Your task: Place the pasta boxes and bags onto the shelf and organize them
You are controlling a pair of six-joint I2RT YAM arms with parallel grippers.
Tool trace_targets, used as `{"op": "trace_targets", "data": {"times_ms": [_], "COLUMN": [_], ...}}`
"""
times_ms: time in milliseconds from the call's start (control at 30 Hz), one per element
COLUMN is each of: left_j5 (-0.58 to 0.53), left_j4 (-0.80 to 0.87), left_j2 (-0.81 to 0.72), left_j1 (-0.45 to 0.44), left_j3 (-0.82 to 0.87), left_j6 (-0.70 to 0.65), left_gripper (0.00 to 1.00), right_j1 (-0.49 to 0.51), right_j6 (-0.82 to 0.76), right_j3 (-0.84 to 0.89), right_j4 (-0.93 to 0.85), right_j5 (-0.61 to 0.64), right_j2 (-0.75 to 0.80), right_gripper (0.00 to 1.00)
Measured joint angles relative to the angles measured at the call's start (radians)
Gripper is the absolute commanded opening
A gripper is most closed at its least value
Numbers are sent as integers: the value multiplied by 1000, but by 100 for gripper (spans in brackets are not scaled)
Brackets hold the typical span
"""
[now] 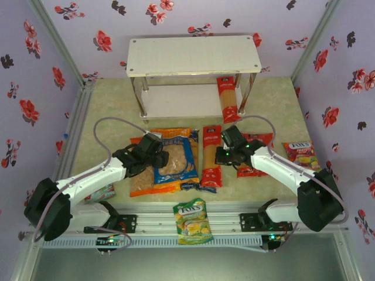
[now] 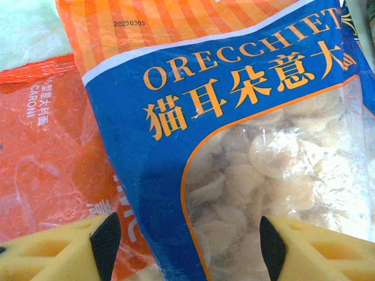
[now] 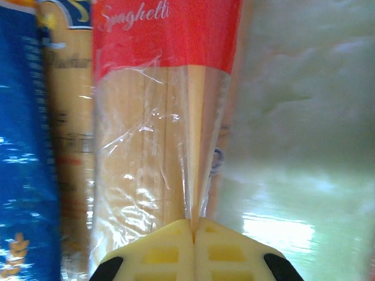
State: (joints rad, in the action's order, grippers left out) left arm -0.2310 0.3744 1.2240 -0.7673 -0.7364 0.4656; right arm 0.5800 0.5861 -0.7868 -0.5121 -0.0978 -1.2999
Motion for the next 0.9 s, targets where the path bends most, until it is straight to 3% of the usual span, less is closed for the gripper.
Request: {"op": "trace_targets", "data": {"times_ms": [300,533,633,767,800,900], "left_j5": [7,7,7,8,8,8], "left_j4": [0,0,0,-1,-1,-2], "left_j2": [0,0,1,1,1,1], "left_j1": [1,2,5,8,9,11], "left_j3": [0,0,0,0,0,0], "left_j6": [0,0,0,0,0,-1], "left_gripper": [67,67,67,67,67,69], "right_j1": [-41,-46,-57,-84,-91,-94], "right_j6": [-80,-108,-114,-122,-121,-101], "right_j3": [-52,-63,-71,-74,-74,-66], "right_j4": [-158,-175,-174,-170,-170,-143], "right_j5": [131,170,169,169,167,137], "right_j2": [-106,-169,-184,-198,-196,-164], "right_gripper": [0,2,31,79,87,90]}}
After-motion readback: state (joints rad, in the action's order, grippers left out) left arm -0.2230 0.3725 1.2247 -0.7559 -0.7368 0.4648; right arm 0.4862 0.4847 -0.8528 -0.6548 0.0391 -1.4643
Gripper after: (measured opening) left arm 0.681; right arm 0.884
